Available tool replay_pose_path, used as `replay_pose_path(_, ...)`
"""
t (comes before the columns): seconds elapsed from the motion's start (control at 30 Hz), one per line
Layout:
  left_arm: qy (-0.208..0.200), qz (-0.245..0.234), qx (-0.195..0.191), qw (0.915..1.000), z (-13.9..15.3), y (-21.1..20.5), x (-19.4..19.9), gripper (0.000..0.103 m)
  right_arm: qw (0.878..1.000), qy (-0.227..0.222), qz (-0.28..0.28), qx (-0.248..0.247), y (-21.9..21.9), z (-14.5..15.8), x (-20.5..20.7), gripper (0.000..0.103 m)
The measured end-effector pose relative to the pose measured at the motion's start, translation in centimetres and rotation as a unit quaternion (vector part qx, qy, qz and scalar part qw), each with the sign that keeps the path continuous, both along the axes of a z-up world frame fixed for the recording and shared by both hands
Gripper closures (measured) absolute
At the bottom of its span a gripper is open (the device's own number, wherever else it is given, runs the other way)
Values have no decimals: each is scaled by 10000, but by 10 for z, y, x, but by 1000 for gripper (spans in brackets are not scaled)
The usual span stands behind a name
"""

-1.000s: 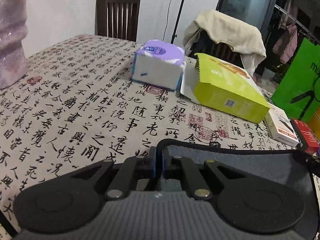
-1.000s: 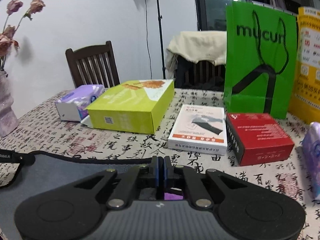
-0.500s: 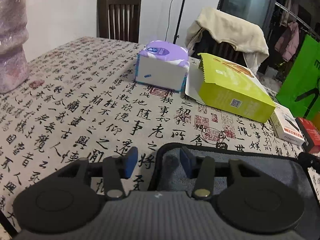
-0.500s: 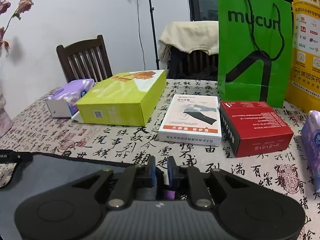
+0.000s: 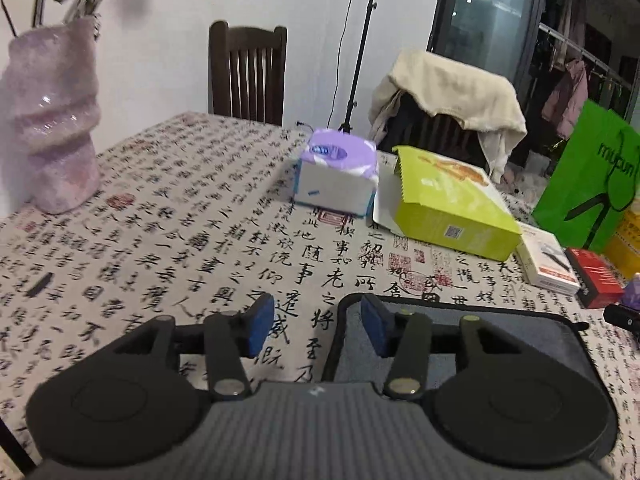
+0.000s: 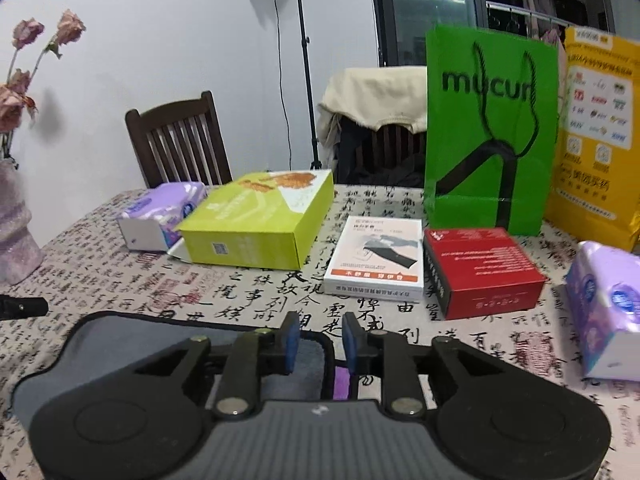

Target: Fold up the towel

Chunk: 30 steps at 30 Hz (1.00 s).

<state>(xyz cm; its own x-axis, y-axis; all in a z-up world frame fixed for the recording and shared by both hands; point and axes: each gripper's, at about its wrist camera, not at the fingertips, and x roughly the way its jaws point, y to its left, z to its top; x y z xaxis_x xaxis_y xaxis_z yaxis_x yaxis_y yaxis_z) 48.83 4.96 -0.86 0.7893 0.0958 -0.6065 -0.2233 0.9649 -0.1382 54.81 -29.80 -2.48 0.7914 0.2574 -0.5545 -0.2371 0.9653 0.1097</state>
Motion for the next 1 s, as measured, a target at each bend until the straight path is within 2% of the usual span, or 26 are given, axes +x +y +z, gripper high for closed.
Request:
replay_pose_path(0.4, -329, -126, 129, 9993, 37, -10, -89, 46, 9995, -307, -4, -24, -11, 46, -84, 69)
replay_pose_path(0.57, -455, -129, 238, 9986, 42, -15, -128, 37, 9992, -400, 67, -65, -10, 52, -124, 64)
replay_pose_path(1.0, -754, -394, 556, 9948, 38, -37, -227, 28, 9979, -640, 54, -123, -10, 55, -226, 51)
